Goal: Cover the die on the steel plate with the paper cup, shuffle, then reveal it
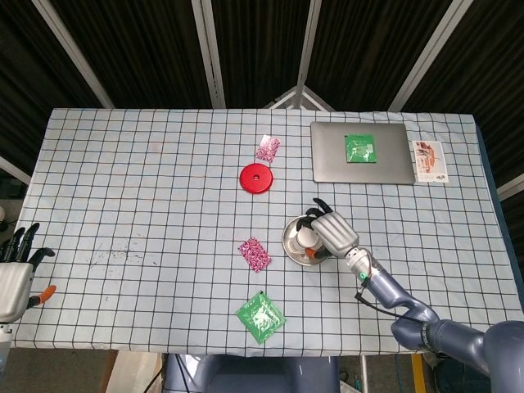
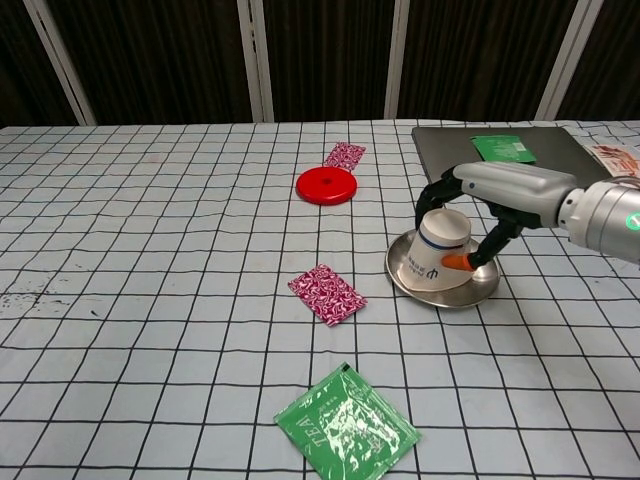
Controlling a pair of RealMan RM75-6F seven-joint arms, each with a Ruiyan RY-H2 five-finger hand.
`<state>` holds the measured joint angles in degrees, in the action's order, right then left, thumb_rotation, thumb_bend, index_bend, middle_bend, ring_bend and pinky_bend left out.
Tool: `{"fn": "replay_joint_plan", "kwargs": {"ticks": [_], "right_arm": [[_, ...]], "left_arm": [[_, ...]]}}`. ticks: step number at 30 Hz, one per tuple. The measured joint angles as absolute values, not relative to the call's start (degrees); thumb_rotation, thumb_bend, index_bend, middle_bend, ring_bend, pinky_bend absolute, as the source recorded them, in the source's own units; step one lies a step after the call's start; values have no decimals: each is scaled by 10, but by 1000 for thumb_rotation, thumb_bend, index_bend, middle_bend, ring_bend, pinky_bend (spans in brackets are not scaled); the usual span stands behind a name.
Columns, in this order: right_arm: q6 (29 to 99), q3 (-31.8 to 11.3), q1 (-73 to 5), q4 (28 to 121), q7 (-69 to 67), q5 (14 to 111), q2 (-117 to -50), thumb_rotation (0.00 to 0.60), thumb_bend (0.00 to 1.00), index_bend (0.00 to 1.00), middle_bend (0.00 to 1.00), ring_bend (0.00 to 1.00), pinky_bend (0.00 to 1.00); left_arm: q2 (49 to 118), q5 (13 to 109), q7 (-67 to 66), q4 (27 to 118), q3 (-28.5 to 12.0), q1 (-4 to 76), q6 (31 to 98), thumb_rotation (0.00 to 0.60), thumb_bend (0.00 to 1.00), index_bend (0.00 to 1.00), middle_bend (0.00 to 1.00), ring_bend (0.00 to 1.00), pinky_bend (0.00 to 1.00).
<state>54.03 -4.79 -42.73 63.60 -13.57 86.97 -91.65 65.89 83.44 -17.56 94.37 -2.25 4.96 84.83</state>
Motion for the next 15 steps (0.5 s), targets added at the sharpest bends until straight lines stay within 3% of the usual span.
{"fn": "replay_joint_plan", "kwargs": {"ticks": [7, 15], "right_arm": [[559, -53, -424, 602, -143, 870, -921, 600, 424, 609, 507, 234, 0], [577, -46, -410, 636, -139, 874, -883, 600, 423, 608, 507, 234, 0]], "left_arm": [[660, 833, -176, 943, -23, 51, 846, 600, 236, 360, 0, 0, 128], [659, 837, -175, 944, -22, 51, 848, 600, 236, 361, 0, 0, 128]]}}
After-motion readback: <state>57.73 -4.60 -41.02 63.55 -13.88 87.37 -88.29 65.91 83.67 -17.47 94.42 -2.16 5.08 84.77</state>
